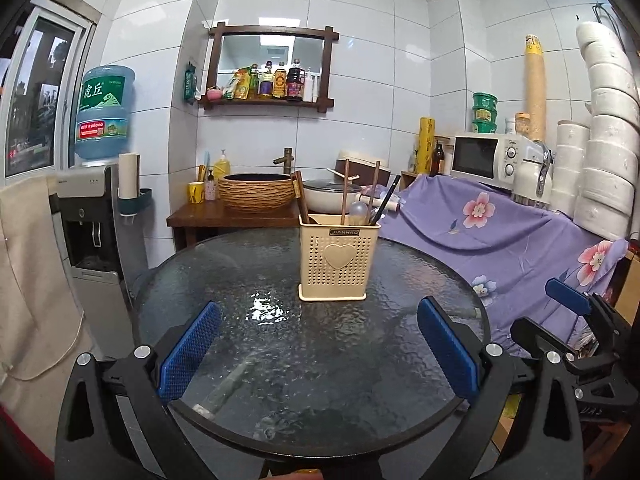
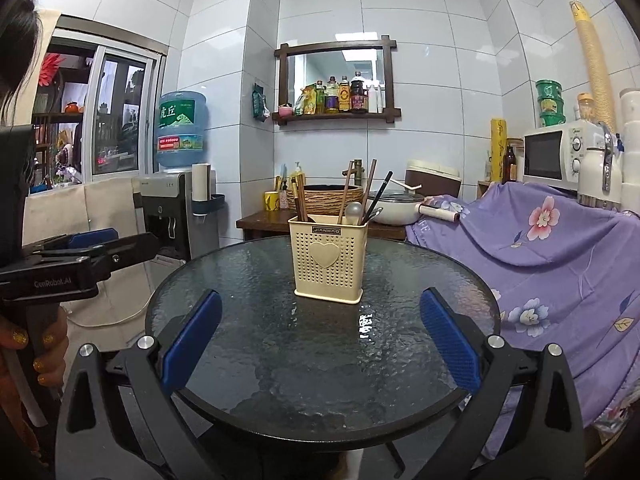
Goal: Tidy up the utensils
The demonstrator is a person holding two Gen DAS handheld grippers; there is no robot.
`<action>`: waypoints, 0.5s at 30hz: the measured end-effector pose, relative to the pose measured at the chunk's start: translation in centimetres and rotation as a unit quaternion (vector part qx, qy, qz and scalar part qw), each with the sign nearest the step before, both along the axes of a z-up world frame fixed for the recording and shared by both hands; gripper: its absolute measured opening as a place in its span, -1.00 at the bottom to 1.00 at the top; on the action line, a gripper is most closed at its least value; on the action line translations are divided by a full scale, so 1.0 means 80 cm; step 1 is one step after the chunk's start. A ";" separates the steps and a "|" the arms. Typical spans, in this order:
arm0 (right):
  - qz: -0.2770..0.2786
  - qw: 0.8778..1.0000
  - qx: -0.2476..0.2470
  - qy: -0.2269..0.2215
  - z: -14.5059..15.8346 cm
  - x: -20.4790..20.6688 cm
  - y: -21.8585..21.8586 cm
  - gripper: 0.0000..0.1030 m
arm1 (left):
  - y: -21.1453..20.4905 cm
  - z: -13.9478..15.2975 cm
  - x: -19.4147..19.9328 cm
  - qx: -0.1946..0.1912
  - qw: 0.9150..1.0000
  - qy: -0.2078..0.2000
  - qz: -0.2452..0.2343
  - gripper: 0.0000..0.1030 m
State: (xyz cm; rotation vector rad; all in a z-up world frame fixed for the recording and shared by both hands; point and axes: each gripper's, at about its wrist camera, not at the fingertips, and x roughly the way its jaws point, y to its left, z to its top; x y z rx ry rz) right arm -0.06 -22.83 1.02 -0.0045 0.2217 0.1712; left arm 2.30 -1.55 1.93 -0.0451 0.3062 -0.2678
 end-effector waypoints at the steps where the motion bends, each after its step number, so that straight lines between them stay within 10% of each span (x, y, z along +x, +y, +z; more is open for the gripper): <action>1: 0.000 1.000 -0.001 0.000 0.000 0.000 0.001 0.89 | 0.001 -0.001 0.000 -0.003 1.000 0.002 0.000 0.88; 15: 0.002 1.000 0.000 0.003 -0.001 0.002 0.006 0.89 | -0.001 -0.002 -0.002 -0.002 1.000 0.007 -0.005 0.88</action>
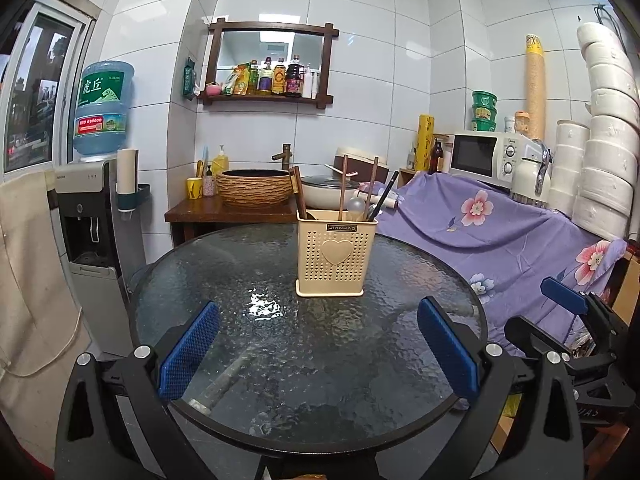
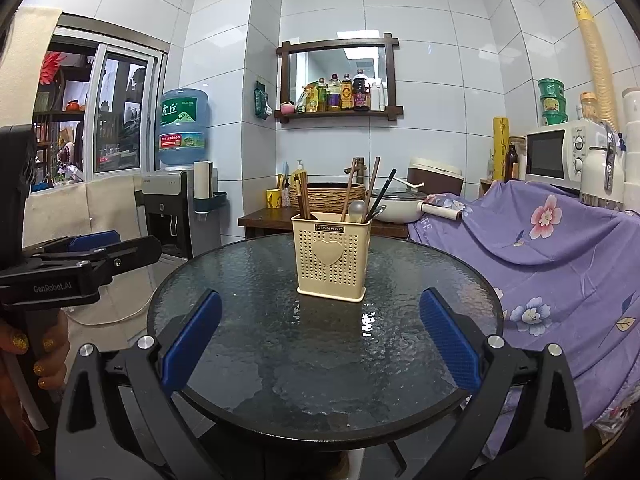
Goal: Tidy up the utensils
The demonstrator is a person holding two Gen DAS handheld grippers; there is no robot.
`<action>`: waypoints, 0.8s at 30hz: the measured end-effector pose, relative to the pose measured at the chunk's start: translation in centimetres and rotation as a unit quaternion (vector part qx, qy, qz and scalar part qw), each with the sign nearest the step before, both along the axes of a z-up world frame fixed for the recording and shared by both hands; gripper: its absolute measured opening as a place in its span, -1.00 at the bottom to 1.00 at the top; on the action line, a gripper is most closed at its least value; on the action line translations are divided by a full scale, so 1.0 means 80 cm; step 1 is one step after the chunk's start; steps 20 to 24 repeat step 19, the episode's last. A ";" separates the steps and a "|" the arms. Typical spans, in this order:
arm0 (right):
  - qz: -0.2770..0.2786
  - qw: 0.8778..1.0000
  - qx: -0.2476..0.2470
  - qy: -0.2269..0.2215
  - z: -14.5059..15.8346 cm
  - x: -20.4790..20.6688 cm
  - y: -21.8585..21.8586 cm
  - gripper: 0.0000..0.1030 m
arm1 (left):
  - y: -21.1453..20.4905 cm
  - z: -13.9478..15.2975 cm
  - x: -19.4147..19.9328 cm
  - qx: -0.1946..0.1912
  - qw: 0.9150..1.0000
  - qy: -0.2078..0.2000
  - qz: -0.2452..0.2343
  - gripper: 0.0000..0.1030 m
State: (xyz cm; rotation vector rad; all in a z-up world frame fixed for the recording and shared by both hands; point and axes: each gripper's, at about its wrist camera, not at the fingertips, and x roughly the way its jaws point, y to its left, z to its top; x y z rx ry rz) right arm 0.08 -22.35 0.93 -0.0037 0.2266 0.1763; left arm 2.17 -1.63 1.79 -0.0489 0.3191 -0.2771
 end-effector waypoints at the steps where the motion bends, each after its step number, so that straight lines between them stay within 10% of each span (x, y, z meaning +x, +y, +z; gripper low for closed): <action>1: 0.000 1.000 0.000 -0.001 0.000 -0.001 0.000 0.89 | 0.000 -0.001 -0.001 0.001 1.000 0.001 -0.001 0.88; 24: -0.002 1.000 0.001 0.010 -0.003 0.003 0.004 0.89 | 0.007 -0.011 0.003 0.014 0.999 0.011 0.029 0.88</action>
